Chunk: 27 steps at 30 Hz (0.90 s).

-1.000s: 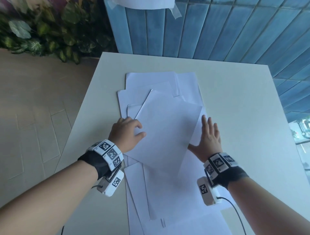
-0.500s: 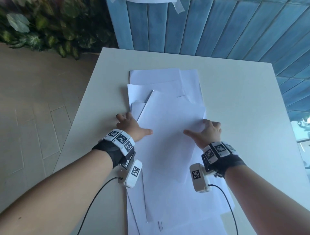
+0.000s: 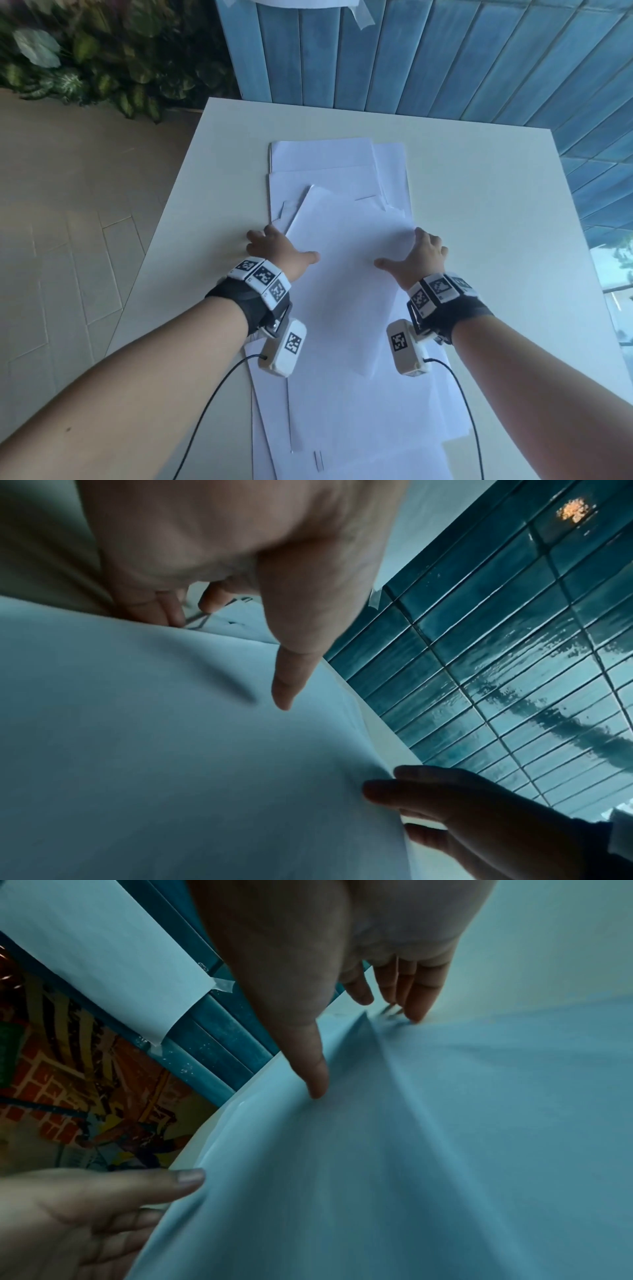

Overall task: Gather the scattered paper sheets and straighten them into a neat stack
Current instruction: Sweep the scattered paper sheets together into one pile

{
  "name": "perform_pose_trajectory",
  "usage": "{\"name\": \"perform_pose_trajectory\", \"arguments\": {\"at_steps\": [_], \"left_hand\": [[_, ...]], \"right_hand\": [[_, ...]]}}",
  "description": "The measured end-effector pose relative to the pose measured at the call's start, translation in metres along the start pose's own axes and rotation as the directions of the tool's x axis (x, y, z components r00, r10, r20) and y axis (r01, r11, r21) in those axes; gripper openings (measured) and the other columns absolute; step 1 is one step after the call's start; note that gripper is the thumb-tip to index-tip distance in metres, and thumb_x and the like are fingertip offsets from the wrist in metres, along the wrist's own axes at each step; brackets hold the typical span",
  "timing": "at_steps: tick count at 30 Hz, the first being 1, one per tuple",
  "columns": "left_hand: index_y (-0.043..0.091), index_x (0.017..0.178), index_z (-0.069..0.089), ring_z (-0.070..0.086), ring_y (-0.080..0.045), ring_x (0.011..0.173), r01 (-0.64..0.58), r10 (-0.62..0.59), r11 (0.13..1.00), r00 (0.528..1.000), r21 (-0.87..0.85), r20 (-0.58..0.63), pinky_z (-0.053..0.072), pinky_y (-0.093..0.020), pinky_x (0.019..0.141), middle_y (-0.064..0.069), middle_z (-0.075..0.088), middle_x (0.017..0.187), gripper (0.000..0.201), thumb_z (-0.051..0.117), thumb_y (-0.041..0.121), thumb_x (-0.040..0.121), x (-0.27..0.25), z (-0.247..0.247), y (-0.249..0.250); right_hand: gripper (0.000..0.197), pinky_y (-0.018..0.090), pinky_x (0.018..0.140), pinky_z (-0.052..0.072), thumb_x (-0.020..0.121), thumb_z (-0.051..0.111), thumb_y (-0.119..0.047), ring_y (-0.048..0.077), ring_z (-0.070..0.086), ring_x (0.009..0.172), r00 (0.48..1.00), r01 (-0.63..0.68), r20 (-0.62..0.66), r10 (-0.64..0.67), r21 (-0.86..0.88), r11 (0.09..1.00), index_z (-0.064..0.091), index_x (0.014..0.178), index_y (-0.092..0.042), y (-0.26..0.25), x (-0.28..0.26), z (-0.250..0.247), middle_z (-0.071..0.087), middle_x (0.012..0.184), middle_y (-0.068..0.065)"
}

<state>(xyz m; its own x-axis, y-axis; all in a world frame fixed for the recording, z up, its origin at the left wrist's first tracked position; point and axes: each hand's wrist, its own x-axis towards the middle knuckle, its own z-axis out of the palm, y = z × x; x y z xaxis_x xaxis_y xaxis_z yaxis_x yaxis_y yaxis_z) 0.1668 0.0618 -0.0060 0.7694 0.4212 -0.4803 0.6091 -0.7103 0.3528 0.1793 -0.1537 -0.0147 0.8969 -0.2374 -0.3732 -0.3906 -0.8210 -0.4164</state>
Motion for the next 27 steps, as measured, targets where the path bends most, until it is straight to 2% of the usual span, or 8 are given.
{"name": "perform_pose_trajectory", "arguments": {"at_steps": [3,6,8,13,17,21,24,27], "left_hand": [[0.003,0.134,0.029,0.054,-0.036,0.113,0.031,-0.029,0.999,0.998,-0.035,0.048,0.049,-0.039,0.094,-0.018,0.03,0.135,0.102,0.083,0.049,0.061,0.004,0.001,0.01],[0.001,0.138,0.025,0.049,-0.034,0.122,0.076,-0.07,0.993,0.996,-0.094,0.062,0.046,-0.039,0.1,-0.018,0.032,0.14,0.101,0.086,0.033,0.064,0.01,0.0,0.01],[0.0,0.136,0.026,0.047,-0.033,0.127,0.091,-0.084,0.987,0.995,-0.134,0.06,0.044,-0.037,0.102,-0.017,0.037,0.141,0.097,0.087,0.024,0.064,0.013,0.001,0.009],[0.001,0.128,0.042,0.057,-0.029,0.116,0.069,-0.063,0.991,0.996,-0.11,0.059,0.051,-0.038,0.095,-0.013,0.052,0.13,0.087,0.089,0.025,0.058,0.018,0.004,0.008],[0.011,0.138,0.036,0.048,-0.032,0.124,0.06,-0.059,0.998,0.996,-0.01,0.061,0.045,-0.037,0.098,-0.015,0.04,0.136,0.09,0.085,0.029,0.064,0.016,0.004,0.011],[0.011,0.138,0.031,0.038,-0.034,0.127,0.007,-0.007,1.0,1.0,0.002,0.01,0.04,-0.036,0.092,-0.017,0.03,0.137,0.086,0.081,0.021,0.069,0.012,0.01,0.013],[0.009,0.137,0.03,0.037,-0.034,0.128,-0.039,0.041,0.997,0.999,-0.063,0.027,0.04,-0.037,0.097,-0.017,0.027,0.139,0.09,0.084,0.021,0.067,0.012,0.01,0.009],[0.008,0.137,0.031,0.041,-0.035,0.127,-0.078,0.081,0.994,0.996,-0.081,0.035,0.041,-0.038,0.1,-0.016,0.029,0.139,0.093,0.087,0.025,0.065,0.013,0.006,0.003]], "right_hand": [[0.096,0.039,0.099,0.039,0.066,0.082,-0.031,0.032,0.038,0.127,0.998,-0.058,0.031,0.055,0.101,0.993,0.027,0.142,-0.009,-0.008,0.004,0.0,0.034,0.139,0.013],[0.087,0.03,0.08,0.041,0.066,0.082,-0.017,0.03,0.049,0.119,0.993,-0.115,0.046,0.107,0.221,0.969,0.033,0.138,-0.009,-0.007,0.009,-0.008,0.039,0.135,0.012],[0.082,0.029,0.078,0.043,0.067,0.081,-0.015,0.029,0.053,0.115,0.988,-0.15,0.071,0.136,0.256,0.955,0.038,0.137,-0.01,-0.005,0.012,-0.012,0.049,0.131,0.01],[0.054,0.028,0.064,0.047,0.062,0.08,-0.011,0.026,0.062,0.08,0.986,-0.154,0.113,0.125,0.304,0.94,0.06,0.112,-0.01,0.001,0.014,-0.01,0.066,0.095,0.007],[0.06,0.03,0.063,0.046,0.06,0.081,-0.012,0.027,0.06,0.083,0.992,-0.095,0.103,0.067,0.294,0.951,0.051,0.112,-0.014,0.002,0.015,-0.01,0.061,0.096,0.004],[0.058,0.027,0.05,0.043,0.062,0.082,-0.01,0.024,0.056,0.073,0.991,-0.051,0.131,0.008,0.325,0.944,0.044,0.105,-0.014,0.002,0.014,-0.016,0.055,0.084,0.0],[0.056,0.037,0.067,0.055,0.058,0.084,-0.009,0.029,0.064,0.082,0.985,-0.068,0.172,-0.008,0.427,0.902,0.053,0.105,-0.009,0.006,0.012,-0.02,0.065,0.093,0.007],[0.039,0.045,0.084,0.057,0.058,0.083,-0.002,0.032,0.07,0.085,0.971,-0.112,0.236,-0.041,0.598,0.793,0.068,0.094,-0.007,0.014,0.007,-0.022,0.073,0.096,0.015]]}}
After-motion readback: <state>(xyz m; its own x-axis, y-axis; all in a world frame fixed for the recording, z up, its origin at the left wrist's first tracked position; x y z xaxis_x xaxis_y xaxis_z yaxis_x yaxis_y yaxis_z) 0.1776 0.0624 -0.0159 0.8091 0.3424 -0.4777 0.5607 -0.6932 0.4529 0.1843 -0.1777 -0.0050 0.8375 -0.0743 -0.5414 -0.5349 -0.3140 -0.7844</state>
